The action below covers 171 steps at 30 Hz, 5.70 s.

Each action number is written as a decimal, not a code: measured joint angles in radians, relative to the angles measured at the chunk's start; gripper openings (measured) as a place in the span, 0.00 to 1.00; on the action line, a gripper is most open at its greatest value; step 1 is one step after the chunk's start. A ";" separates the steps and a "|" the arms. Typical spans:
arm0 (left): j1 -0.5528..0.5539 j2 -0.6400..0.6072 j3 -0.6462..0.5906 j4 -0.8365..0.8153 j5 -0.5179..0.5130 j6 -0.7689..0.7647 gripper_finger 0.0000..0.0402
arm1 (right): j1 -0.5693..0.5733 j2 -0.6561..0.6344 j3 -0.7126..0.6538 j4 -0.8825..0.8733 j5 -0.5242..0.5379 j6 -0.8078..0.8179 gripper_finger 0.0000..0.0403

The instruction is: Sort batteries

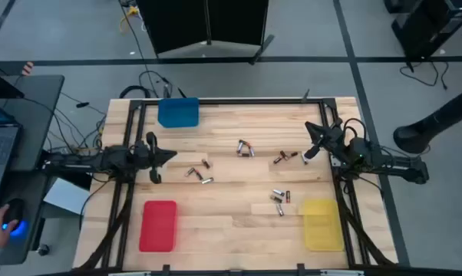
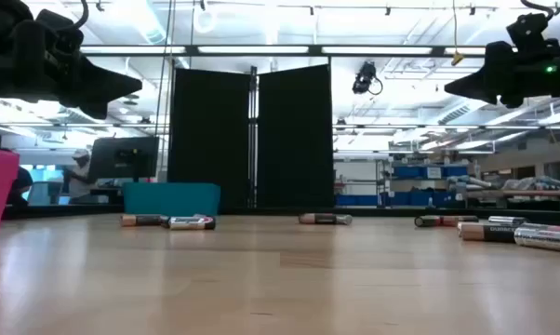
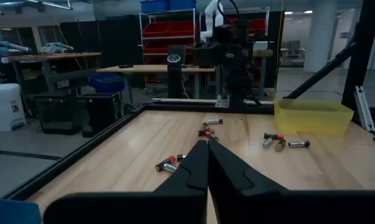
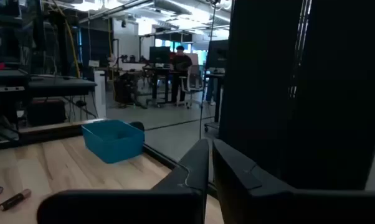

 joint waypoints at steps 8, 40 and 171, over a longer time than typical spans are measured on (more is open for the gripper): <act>0.000 0.000 0.000 0.004 0.000 -0.002 0.03 | 0.000 0.000 0.000 0.000 0.000 0.000 0.09; 0.000 0.000 0.000 -0.015 -0.007 -0.002 0.03 | 0.000 0.000 0.000 0.000 0.000 0.000 0.09; 0.003 0.173 0.000 0.001 -0.061 -0.106 0.03 | -0.221 1.628 0.954 -0.392 -0.592 0.368 0.39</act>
